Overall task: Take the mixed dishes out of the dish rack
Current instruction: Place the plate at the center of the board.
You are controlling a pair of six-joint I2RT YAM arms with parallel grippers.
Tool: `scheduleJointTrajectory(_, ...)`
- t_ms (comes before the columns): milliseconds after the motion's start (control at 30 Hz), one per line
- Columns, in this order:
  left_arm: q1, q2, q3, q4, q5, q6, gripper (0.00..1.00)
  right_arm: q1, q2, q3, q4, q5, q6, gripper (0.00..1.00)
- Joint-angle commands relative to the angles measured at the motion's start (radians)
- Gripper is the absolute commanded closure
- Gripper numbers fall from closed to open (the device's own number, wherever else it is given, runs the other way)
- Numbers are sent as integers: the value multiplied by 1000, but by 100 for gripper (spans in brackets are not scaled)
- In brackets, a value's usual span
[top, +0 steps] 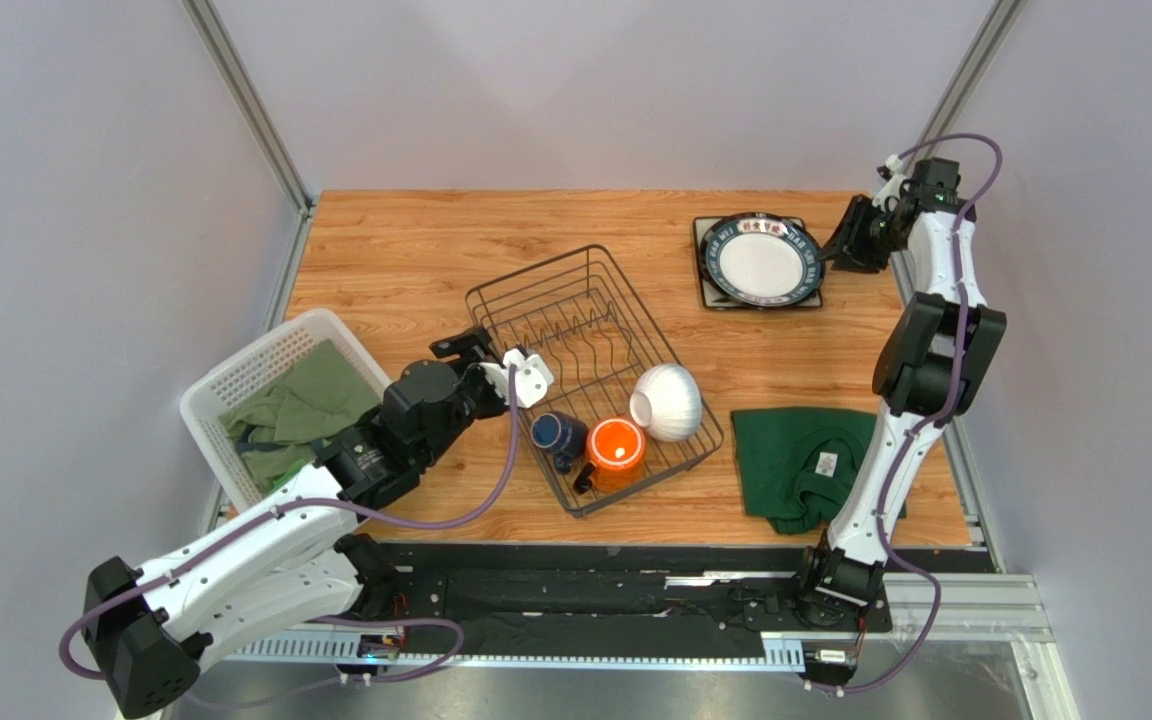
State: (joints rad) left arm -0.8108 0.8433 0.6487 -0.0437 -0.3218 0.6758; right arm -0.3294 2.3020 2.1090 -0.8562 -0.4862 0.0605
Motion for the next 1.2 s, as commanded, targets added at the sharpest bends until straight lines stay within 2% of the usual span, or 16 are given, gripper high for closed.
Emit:
scheduleJointTrajectory(0,4,-9,62,-126,136,-70,26,7,-157,-33,49,26,-51,57)
scheduleJointTrajectory(133,4,-7,80,-227,242,-97,25,20,-242,-99,58,50,-112,53)
scheduleJointTrajectory(167,4,-7,91,-245,265,-99,26,24,-262,-122,68,52,-117,47)
scheduleJointTrajectory(267,4,2,120,-327,361,-101,25,29,-357,-216,114,38,-126,38)
scheduleJointTrajectory(367,4,23,163,-407,460,-105,23,38,-440,-299,151,11,-128,37)
scheduleJointTrajectory(433,4,46,183,-455,529,-113,8,46,-490,-336,163,-2,-125,36)
scheduleJointTrajectory(600,4,112,235,-499,628,-148,4,73,-579,-452,203,-32,-119,33)
scheduleJointTrajectory(800,4,230,293,-507,642,-209,4,118,-653,-546,241,-43,-108,32)
scheduleJointTrajectory(1167,4,436,408,-530,653,-294,4,125,-661,-586,249,-78,-99,31)
